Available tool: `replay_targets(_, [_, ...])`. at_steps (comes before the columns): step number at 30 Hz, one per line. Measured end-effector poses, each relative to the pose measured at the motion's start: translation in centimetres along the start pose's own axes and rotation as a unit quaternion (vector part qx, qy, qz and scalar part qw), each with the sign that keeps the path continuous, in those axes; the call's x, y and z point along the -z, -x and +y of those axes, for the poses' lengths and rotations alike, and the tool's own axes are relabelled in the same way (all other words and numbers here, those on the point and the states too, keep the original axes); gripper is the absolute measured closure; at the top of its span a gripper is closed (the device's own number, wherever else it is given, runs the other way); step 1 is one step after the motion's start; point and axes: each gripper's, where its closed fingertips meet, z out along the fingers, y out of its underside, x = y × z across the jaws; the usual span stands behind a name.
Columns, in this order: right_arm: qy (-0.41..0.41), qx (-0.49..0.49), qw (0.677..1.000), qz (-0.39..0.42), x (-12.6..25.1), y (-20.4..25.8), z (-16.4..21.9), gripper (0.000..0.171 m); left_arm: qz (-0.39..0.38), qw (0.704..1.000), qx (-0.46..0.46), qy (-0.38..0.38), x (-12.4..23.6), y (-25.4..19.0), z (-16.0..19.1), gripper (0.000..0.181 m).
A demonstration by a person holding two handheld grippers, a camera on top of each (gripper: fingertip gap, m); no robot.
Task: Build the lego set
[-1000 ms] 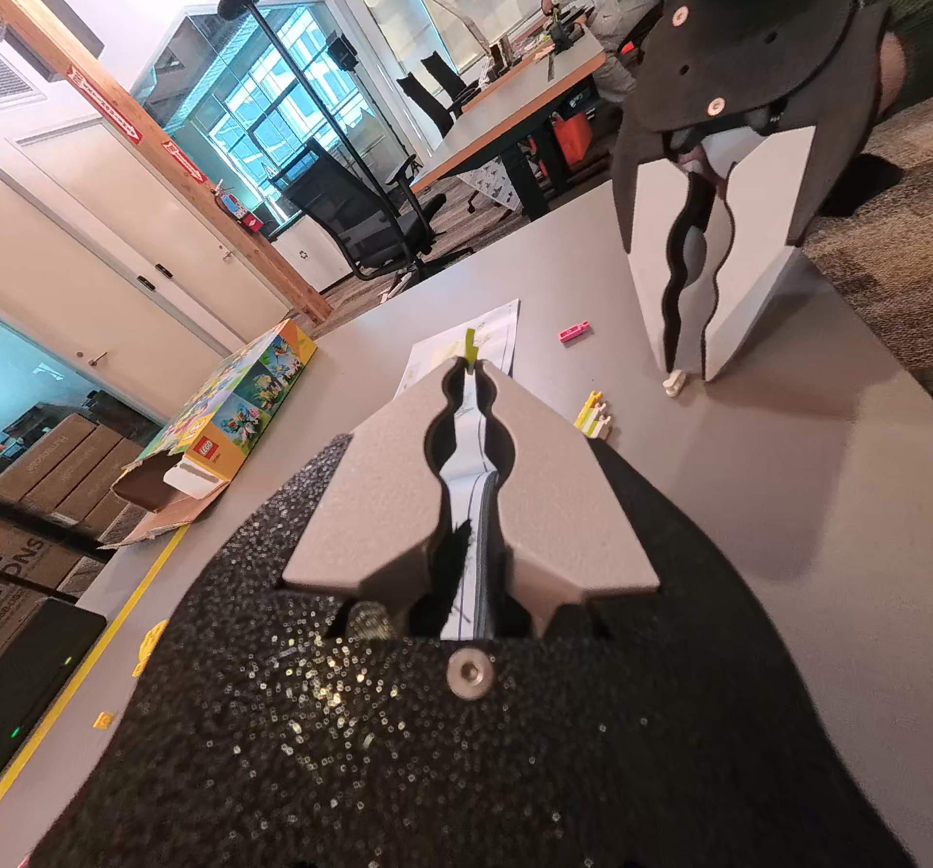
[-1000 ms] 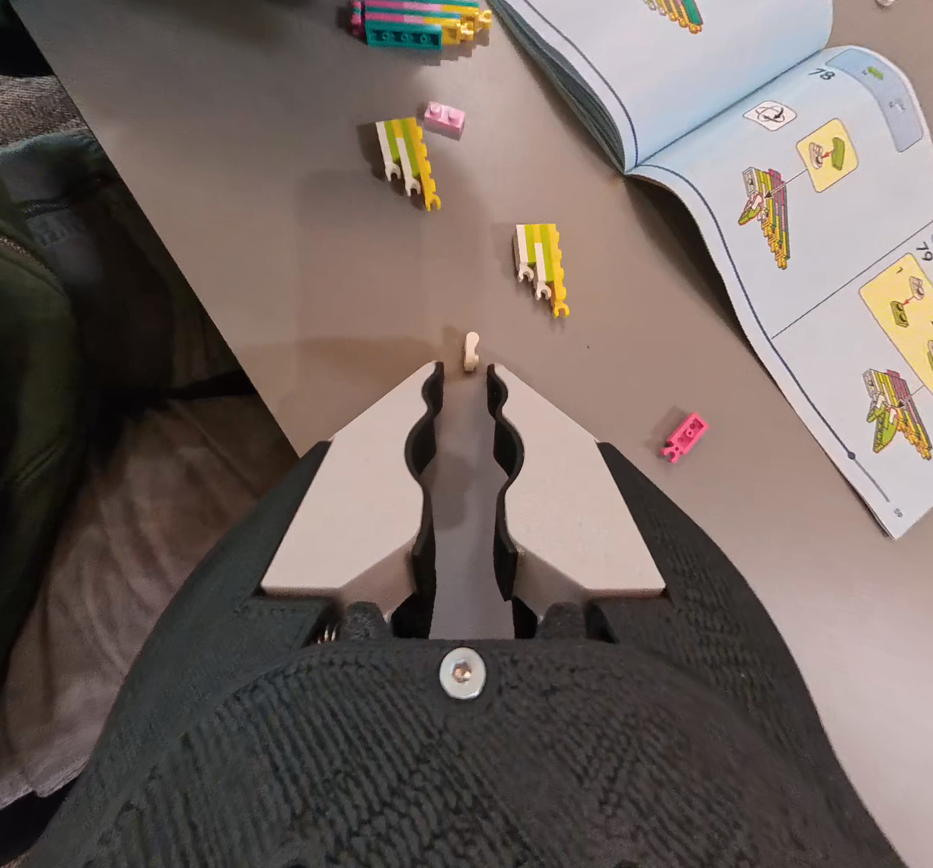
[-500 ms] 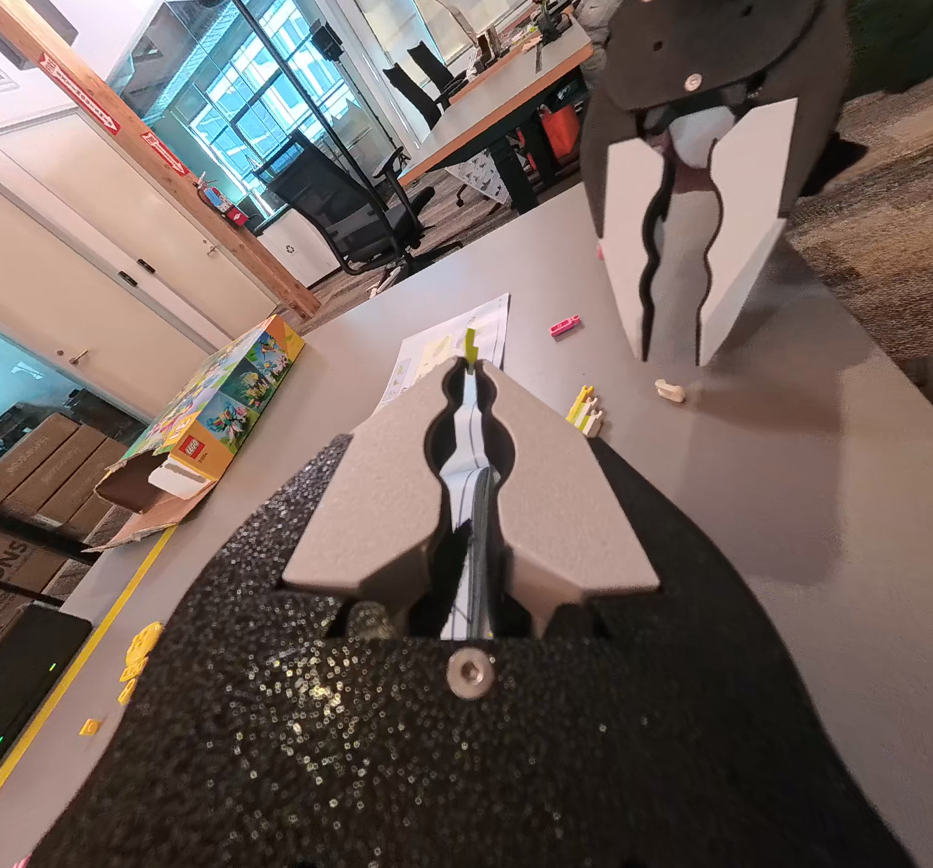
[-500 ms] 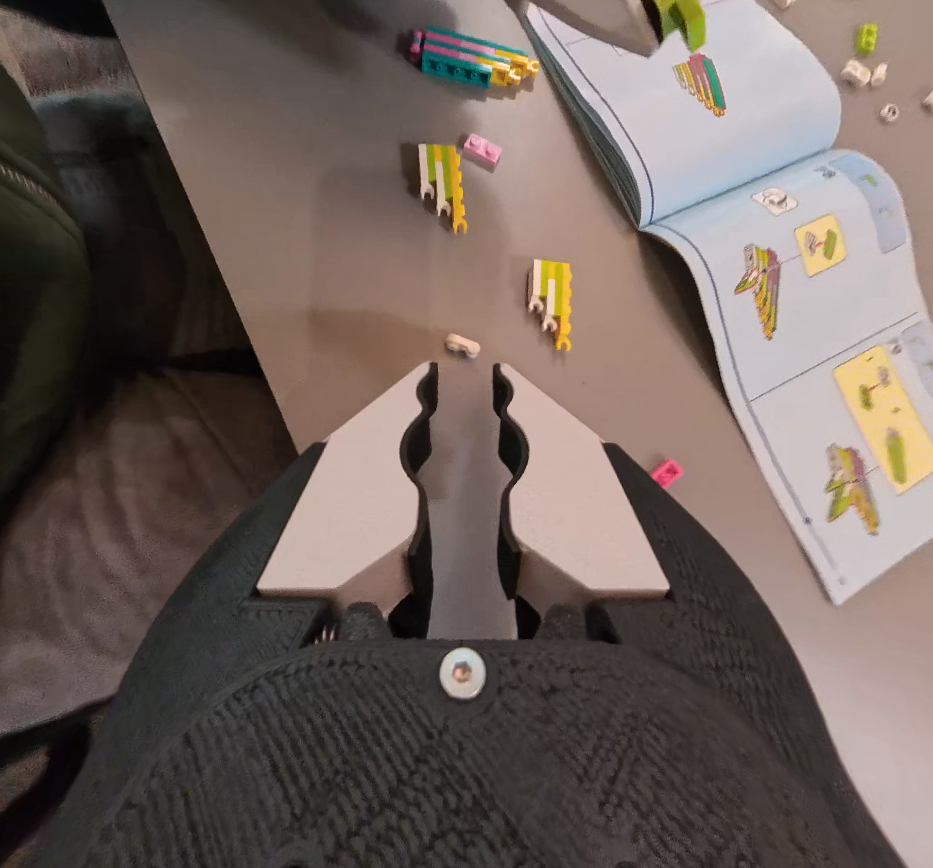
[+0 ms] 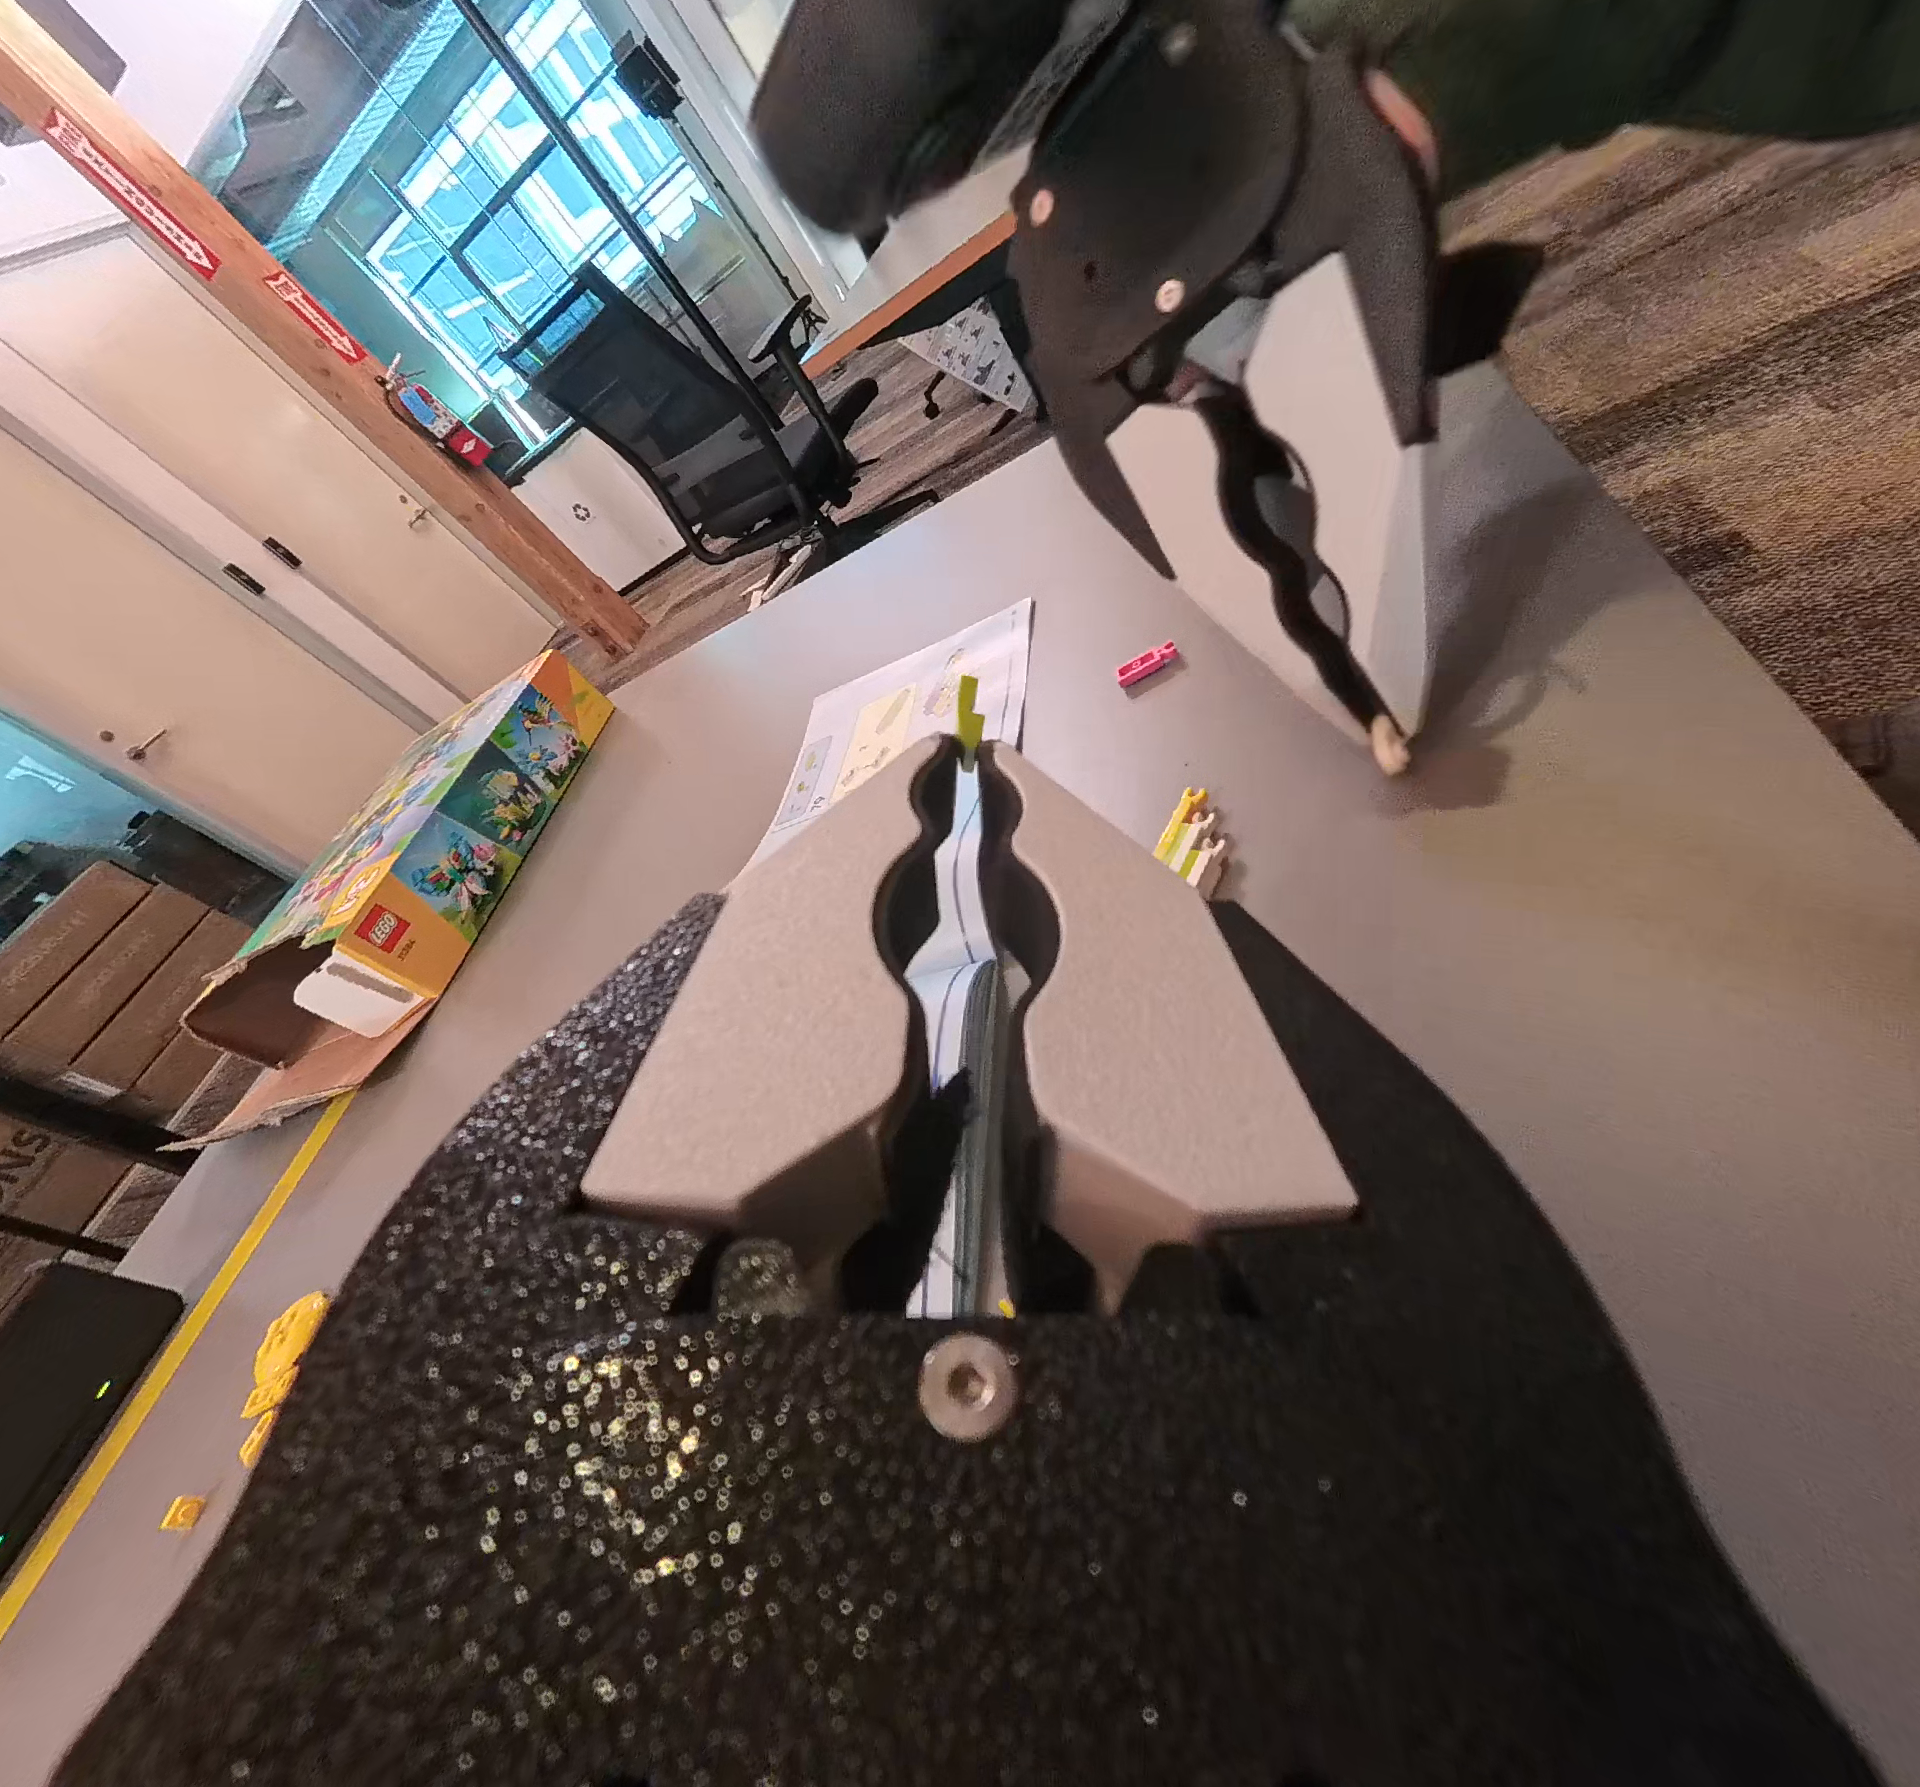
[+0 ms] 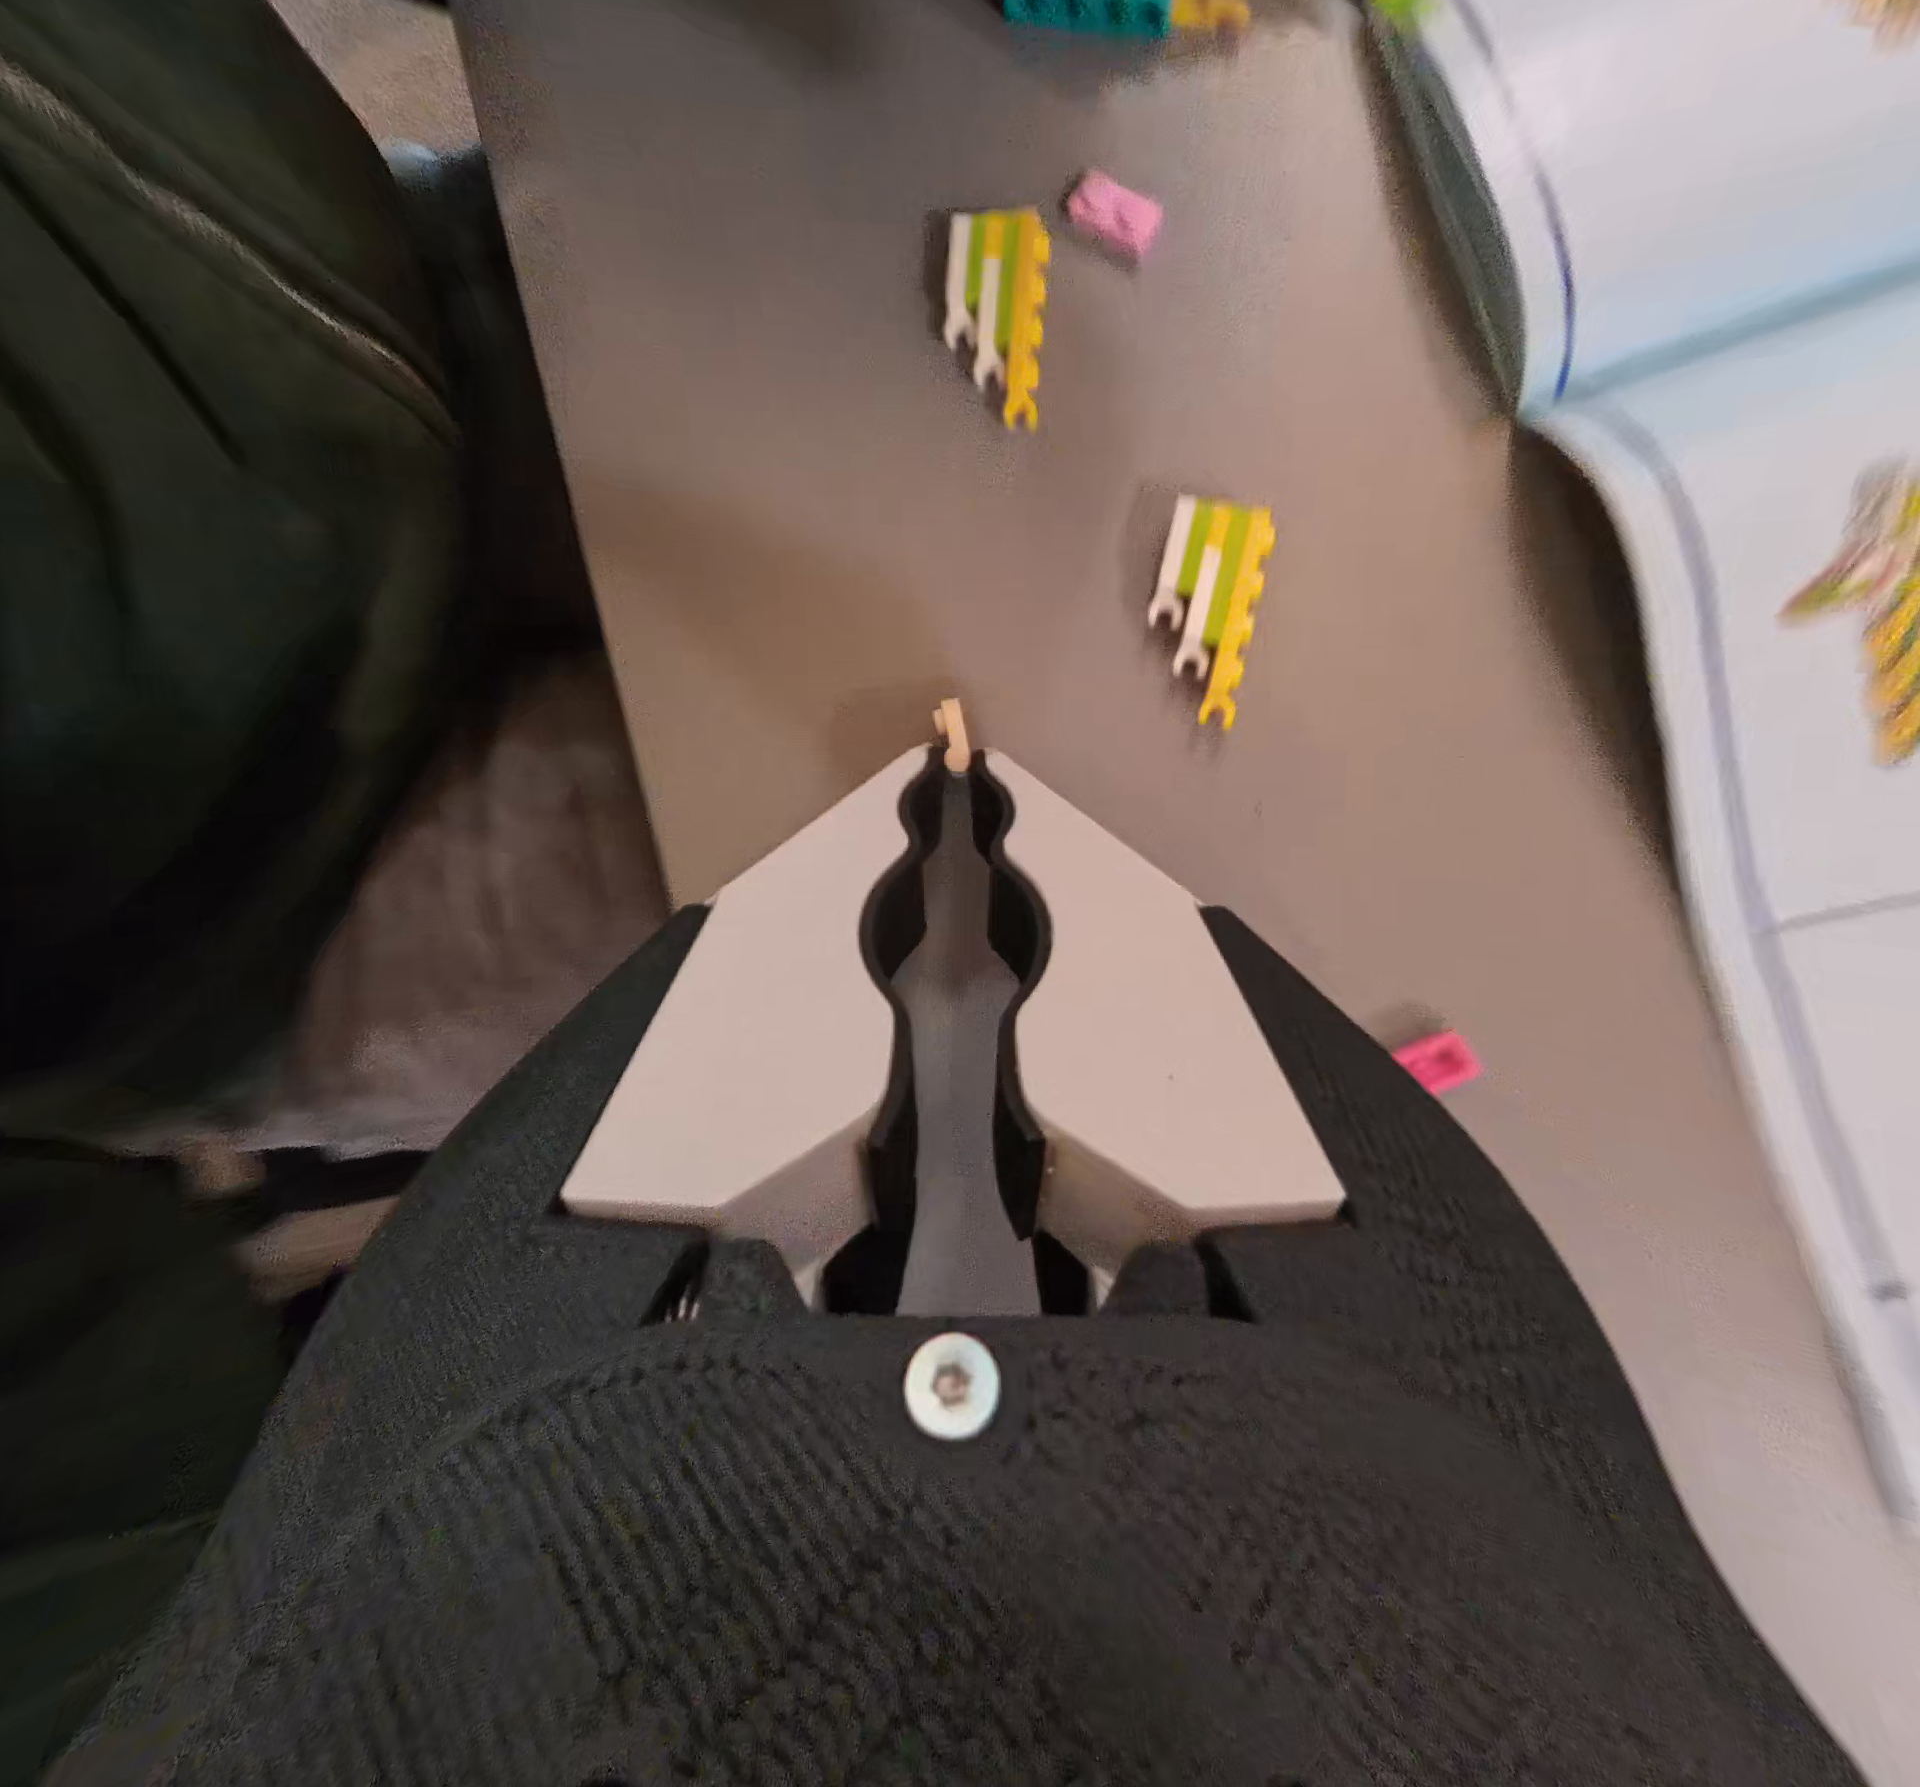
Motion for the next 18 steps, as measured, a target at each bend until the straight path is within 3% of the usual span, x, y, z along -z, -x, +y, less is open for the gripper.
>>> replay_targets(3, [0.019, -0.160, 0.984, -0.070, 0.6, 0.3, 0.9, 0.168, 0.002, 1.000, -0.001, 0.000, 0.0, -0.1, 0.0, 0.180])
replay_targets(5, [0.018, -0.177, 0.982, -0.065, 0.8, -0.2, 1.3, 0.166, 0.003, 1.000, -0.002, 0.001, 0.0, -0.1, 0.0, 0.180])
replay_targets(11, [-0.010, -0.083, 0.995, 0.061, 2.0, -1.5, 1.4, 0.145, 0.005, 1.000, -0.002, 0.002, -0.1, -0.2, 0.0, 0.180])
replay_targets(18, [-0.067, 0.005, 0.984, 0.164, 1.0, -0.5, 1.2, 0.152, 0.008, 1.000, -0.003, 0.002, -0.1, -0.3, 0.0, 0.180])
